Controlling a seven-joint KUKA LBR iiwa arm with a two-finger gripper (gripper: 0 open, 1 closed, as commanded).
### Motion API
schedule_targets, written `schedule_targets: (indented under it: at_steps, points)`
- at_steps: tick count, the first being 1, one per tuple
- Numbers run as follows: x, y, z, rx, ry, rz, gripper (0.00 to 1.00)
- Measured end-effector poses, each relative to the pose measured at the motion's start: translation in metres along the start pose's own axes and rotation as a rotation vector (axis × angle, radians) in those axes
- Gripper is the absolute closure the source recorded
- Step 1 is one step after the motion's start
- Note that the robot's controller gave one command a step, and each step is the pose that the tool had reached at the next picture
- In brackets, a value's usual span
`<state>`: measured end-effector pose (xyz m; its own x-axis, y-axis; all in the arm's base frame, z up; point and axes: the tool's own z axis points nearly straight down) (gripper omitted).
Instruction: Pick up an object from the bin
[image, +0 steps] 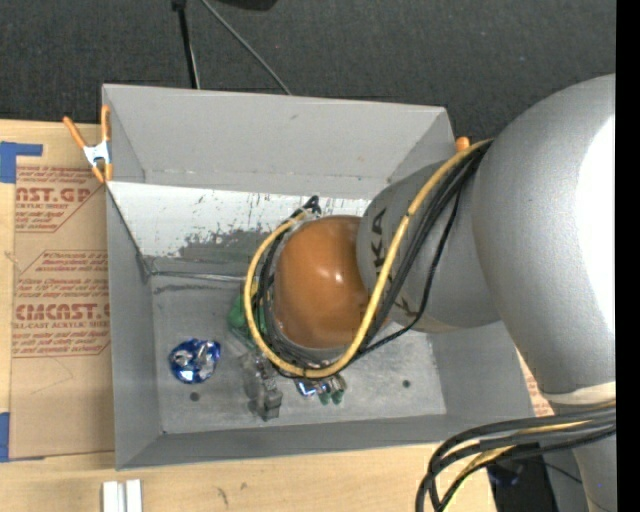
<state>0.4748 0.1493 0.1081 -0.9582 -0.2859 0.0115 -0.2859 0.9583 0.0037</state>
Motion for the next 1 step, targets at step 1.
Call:
schedule_targets:
  at_steps: [1]
  points:
    - [-0.004, -0.0036, -0.0046, 0.002, -0.011, 0.005, 0.0]
